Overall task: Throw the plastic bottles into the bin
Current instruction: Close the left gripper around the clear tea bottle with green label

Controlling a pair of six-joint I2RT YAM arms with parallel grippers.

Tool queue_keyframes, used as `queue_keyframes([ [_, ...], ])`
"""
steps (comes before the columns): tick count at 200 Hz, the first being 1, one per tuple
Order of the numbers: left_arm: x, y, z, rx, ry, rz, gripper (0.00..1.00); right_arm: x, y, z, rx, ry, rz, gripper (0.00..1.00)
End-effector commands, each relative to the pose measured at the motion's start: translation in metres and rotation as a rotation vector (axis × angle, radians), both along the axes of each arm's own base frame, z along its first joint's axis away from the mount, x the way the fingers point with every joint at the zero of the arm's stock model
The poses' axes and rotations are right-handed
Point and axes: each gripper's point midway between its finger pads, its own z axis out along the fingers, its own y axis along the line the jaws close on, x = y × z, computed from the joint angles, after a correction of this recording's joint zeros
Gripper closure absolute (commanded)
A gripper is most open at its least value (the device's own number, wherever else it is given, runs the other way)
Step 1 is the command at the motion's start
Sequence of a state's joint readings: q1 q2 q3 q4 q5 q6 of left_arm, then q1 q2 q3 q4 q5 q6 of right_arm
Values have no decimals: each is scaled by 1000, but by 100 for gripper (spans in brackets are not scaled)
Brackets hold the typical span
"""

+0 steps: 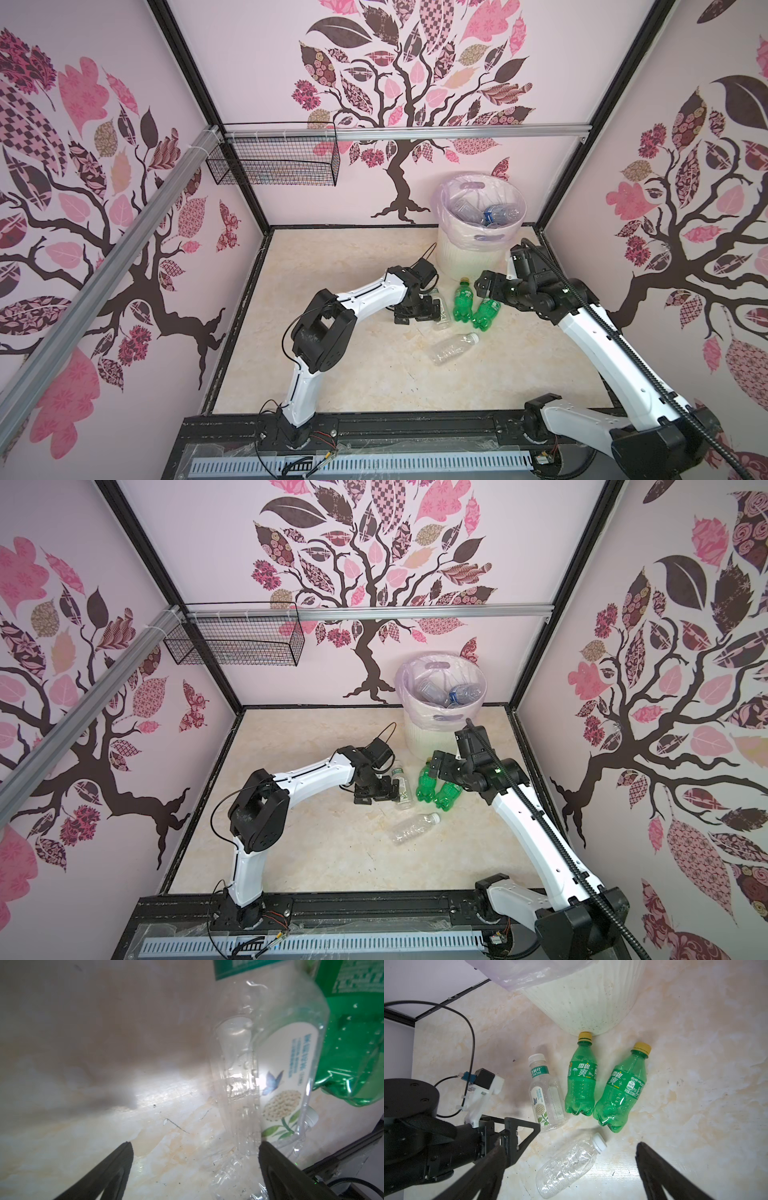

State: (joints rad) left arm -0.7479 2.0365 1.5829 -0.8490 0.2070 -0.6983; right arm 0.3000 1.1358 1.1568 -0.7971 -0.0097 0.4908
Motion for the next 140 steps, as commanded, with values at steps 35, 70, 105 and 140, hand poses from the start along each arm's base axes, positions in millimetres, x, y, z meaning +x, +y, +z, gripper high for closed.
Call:
queue_keyframes([
  [35, 15, -1, 45, -109, -129, 16, 3, -1, 2, 8, 7, -19, 18, 0],
  [70, 7, -38, 60, -140, -192, -39, 3, -1, 2, 14, 23, -28, 6, 1],
  [105, 7, -38, 39, -69, -179, -30, 3, -1, -4, 17, 65, -19, -31, 1],
  [140, 14, -37, 23, -36, -200, -39, 3, -3, -15, 16, 84, -12, -64, 0],
])
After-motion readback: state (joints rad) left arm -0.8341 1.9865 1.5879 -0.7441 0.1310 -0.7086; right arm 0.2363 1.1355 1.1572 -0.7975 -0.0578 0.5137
